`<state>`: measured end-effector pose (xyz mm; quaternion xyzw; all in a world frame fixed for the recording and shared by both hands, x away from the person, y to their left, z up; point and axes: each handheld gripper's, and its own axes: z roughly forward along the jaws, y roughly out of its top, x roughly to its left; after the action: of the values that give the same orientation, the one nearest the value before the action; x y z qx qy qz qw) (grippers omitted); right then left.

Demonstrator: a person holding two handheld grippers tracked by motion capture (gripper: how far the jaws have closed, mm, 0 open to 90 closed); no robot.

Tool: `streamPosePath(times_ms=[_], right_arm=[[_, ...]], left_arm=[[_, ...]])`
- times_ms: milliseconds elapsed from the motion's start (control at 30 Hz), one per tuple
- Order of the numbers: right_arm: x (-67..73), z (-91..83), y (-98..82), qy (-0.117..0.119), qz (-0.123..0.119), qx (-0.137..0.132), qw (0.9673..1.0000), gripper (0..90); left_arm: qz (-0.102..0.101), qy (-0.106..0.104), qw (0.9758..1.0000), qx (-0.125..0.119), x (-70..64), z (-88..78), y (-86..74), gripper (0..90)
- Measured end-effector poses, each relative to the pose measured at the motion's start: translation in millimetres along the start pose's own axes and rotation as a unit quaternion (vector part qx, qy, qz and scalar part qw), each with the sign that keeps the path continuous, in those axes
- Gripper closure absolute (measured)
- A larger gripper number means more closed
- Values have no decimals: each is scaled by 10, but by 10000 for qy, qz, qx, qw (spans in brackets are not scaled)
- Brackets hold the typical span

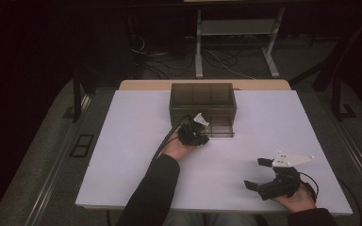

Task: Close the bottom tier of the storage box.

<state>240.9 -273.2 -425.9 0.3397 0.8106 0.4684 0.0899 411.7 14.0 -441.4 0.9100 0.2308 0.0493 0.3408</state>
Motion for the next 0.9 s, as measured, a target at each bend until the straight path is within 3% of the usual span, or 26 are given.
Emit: streamPosePath(times_ms=[900], right_arm=[[-4, -6, -2, 3, 2, -15, 10000, 6]], left_arm=[[-244, 143, 9996, -53, 165, 50, 53, 892]])
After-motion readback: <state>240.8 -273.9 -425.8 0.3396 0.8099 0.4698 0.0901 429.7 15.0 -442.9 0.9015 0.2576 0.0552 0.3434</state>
